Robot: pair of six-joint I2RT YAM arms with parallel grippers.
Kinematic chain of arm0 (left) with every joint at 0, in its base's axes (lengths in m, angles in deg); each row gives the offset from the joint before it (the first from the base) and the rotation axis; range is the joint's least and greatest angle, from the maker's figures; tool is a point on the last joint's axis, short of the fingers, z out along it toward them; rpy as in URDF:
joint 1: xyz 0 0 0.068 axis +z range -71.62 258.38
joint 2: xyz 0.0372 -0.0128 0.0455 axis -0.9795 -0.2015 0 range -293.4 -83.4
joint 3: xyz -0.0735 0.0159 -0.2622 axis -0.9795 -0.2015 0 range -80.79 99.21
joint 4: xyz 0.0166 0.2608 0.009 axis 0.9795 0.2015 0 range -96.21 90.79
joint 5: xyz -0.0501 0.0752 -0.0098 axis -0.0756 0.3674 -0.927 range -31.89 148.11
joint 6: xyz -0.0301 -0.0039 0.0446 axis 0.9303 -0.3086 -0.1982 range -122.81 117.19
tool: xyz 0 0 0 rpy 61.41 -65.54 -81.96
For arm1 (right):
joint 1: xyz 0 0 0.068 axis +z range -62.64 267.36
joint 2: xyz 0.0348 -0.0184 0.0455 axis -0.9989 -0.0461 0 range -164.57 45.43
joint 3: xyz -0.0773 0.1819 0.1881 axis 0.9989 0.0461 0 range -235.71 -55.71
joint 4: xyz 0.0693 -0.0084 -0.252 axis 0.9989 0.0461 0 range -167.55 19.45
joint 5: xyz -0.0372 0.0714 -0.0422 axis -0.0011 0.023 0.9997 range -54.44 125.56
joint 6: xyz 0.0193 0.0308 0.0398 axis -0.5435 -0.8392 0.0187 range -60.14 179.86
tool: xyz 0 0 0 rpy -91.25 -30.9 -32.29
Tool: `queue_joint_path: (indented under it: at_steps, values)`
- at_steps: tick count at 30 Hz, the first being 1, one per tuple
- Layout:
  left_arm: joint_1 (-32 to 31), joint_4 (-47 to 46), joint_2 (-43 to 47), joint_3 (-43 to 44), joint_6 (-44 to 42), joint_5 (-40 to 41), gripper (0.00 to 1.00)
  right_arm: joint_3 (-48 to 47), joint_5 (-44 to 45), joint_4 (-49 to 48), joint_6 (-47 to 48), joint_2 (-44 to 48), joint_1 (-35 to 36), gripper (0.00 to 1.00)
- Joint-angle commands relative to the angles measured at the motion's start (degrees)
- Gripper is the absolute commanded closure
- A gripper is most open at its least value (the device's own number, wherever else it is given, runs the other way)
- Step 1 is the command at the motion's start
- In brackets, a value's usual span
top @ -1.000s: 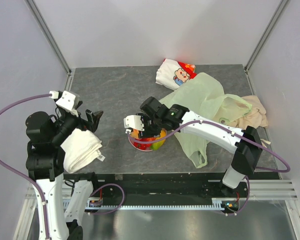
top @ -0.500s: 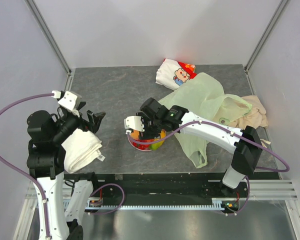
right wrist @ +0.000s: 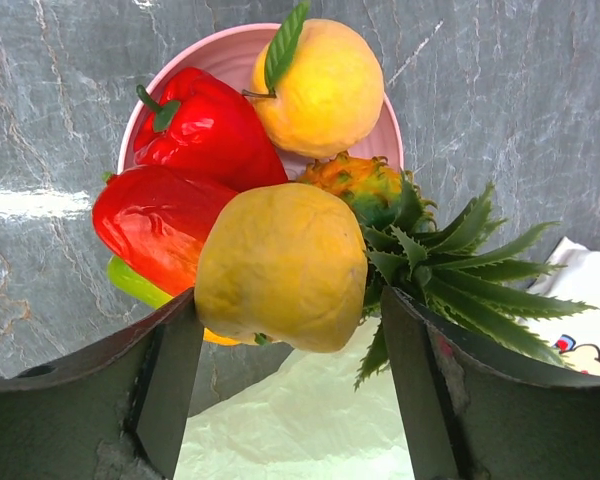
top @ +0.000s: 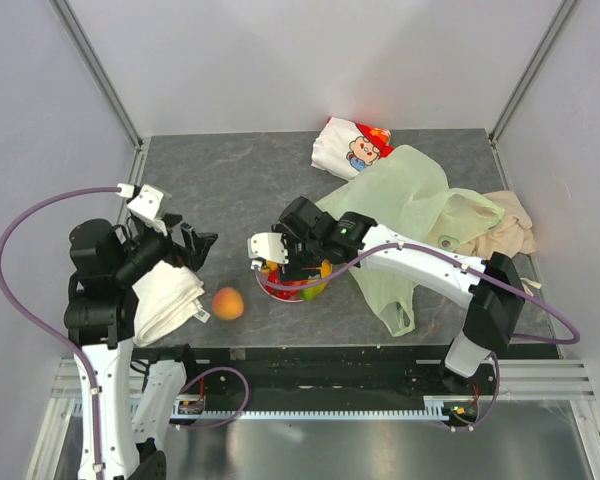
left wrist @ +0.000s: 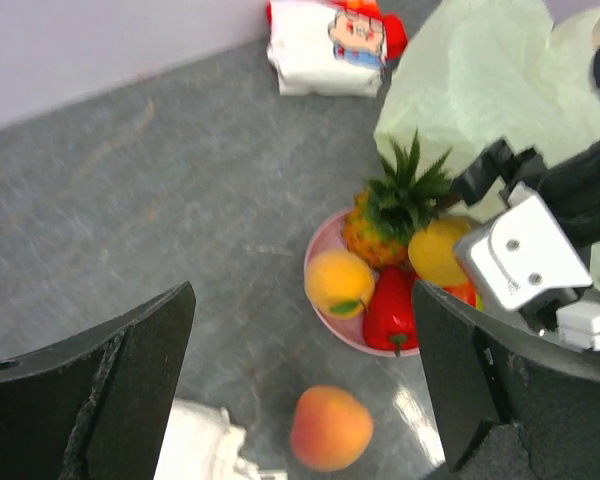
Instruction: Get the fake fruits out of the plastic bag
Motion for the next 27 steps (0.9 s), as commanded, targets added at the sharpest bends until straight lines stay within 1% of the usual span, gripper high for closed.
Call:
queue_joint_path:
  at_steps: [1,3,4,6,8,12,14,15,16,20,23,26,27]
  values:
    - [0.35,7.25,-2.1,-3.06,1.22,1.72,0.04,-1.77,2.02,-0.67,-1.78,2.36,0.4,0.16]
    - [0.35,11.64,-2.1,-4.11,-2.12,2.87,0.02,-2.3,2.02,-0.76,-2.3,2.36,0.49,0.16]
    - [0.35,12.62,-1.58,-5.6,-5.53,4.79,0.01,-2.39,2.02,-0.76,-2.48,2.36,0.58,0.16]
    - [0.61,12.55,-0.7,-5.26,-4.61,7.88,0.01,-2.65,3.25,-0.76,-3.01,2.62,0.49,0.16]
    - [0.61,14.47,-1.83,-4.03,-6.44,3.77,0.01,-2.83,3.25,-1.11,-3.36,2.8,0.49,0.16]
    - [0.61,17.55,-8.59,-1.84,-7.5,2.0,0.01,-2.92,3.34,-1.38,-3.71,2.97,0.49,0.16]
    - [0.61,20.09,-12.72,0.79,-10.82,1.47,0.01,-2.92,3.51,-1.38,-3.71,3.24,0.49,0.16]
    - [0.61,20.89,-13.87,1.85,-12.49,2.34,0.01,-2.92,3.34,-1.38,-3.71,3.41,0.49,0.16]
    - [0.52,21.85,-16.23,3.42,-16.34,5.14,0.01,-3.01,3.34,-1.38,-3.89,3.59,0.49,0.16]
    - [0.96,28.61,-18.53,4.67,-25.68,9.99,0.01,-5.28,2.55,-0.59,-5.73,3.85,0.49,0.15]
    - [1.4,32.74,-19.49,3.97,-28.33,10.96,0.01,-7.22,1.33,0.03,-7.92,4.82,0.49,0.15]
    - [1.4,33.9,-21.43,1.69,-28.68,11.23,0.01,-7.4,-0.26,0.38,-9.95,6.4,0.49,0.14]
    - [1.32,33.73,-21.96,0.2,-29.73,12.53,0.02,-7.57,-0.53,0.47,-10.3,7.1,0.49,0.13]
